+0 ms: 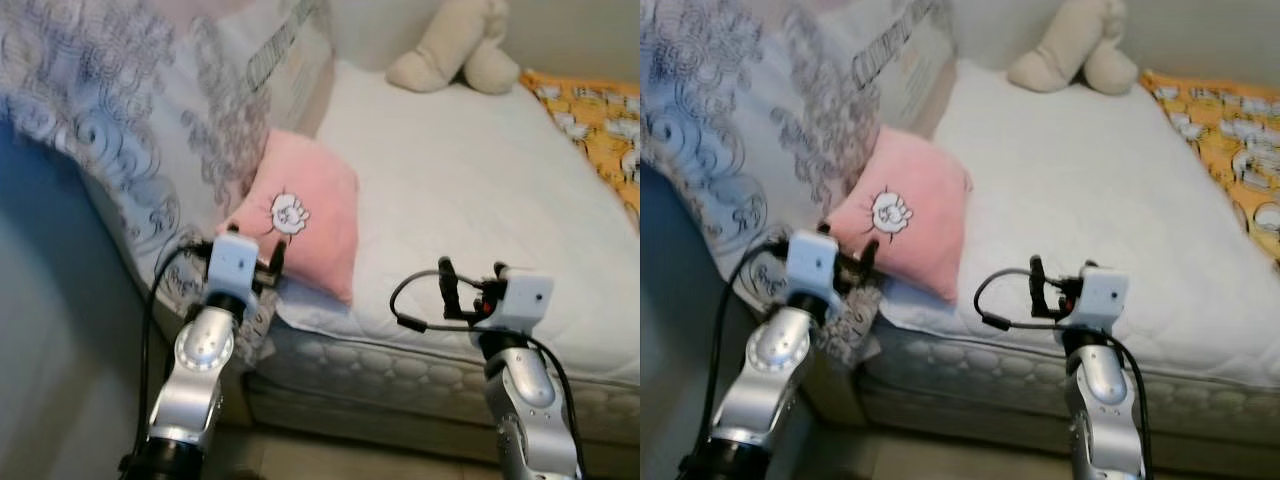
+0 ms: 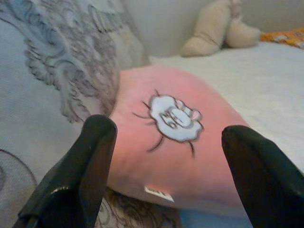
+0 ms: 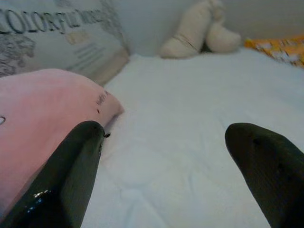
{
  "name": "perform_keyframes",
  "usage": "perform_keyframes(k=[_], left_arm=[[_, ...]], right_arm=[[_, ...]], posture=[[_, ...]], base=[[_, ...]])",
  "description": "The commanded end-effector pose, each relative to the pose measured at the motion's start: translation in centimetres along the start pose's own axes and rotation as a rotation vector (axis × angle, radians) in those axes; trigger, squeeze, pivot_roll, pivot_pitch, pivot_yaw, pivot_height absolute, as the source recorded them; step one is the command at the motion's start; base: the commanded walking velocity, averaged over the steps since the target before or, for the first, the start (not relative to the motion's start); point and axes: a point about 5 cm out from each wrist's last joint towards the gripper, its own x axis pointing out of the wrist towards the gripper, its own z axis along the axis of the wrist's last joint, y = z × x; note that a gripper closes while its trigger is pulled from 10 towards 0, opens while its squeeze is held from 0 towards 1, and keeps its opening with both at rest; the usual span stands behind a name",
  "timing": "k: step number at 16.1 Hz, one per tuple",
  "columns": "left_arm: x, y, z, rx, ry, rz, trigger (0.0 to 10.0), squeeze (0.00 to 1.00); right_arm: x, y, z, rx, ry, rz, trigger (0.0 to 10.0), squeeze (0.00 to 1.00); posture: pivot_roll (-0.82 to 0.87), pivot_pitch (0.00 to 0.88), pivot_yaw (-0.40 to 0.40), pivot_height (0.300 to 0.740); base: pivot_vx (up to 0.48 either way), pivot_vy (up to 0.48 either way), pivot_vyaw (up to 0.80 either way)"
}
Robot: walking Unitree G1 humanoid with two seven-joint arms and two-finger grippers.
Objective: Clean up the room
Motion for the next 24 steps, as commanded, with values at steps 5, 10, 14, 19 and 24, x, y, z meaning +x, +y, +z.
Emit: perform_keyframes(k=[5, 10, 14, 19, 24], left_arm=[[0.6, 0.3, -0.4, -0.104, 0.038, 0.039, 10.0, 0.00], [1.0, 0.3, -0.5, -0.104, 0.043, 0.057, 10.0, 0.00], [0.8, -0.2, -0.5, -0.111, 0.039, 0.039, 10.0, 0.00], [0.7, -0.4, -0.5, -0.112, 0.034, 0.035, 10.0, 0.00], [0.7, -0.4, -0.3, -0.108, 0.026, 0.017, 10.0, 0.00]], right_arm=[[0.6, -0.7, 0.5, 0.012, -0.017, -0.029, 10.0, 0.00], [1.2, -0.4, 1.5, -0.055, -0.036, 0.027, 10.0, 0.00], [1.5, -0.6, 1.7, -0.081, -0.027, 0.049, 10.0, 0.00], [2.1, -0.1, 1.8, -0.077, -0.024, 0.073, 10.0, 0.00], [2.1, 0.1, 1.3, -0.072, -0.009, 0.073, 10.0, 0.00]], posture=[[-0.09, 0.000, 0.000, 0.740], [-0.10, 0.000, -0.018, 0.740], [-0.10, 0.000, -0.027, 0.740], [-0.09, 0.000, -0.022, 0.740], [-0.09, 0.000, -0.014, 0.740]], base=[[0.266, -0.397, 0.00], [0.271, -0.393, 0.00], [0.267, -0.396, 0.00], [0.051, -0.439, 0.00], [0.000, -0.459, 0.00]])
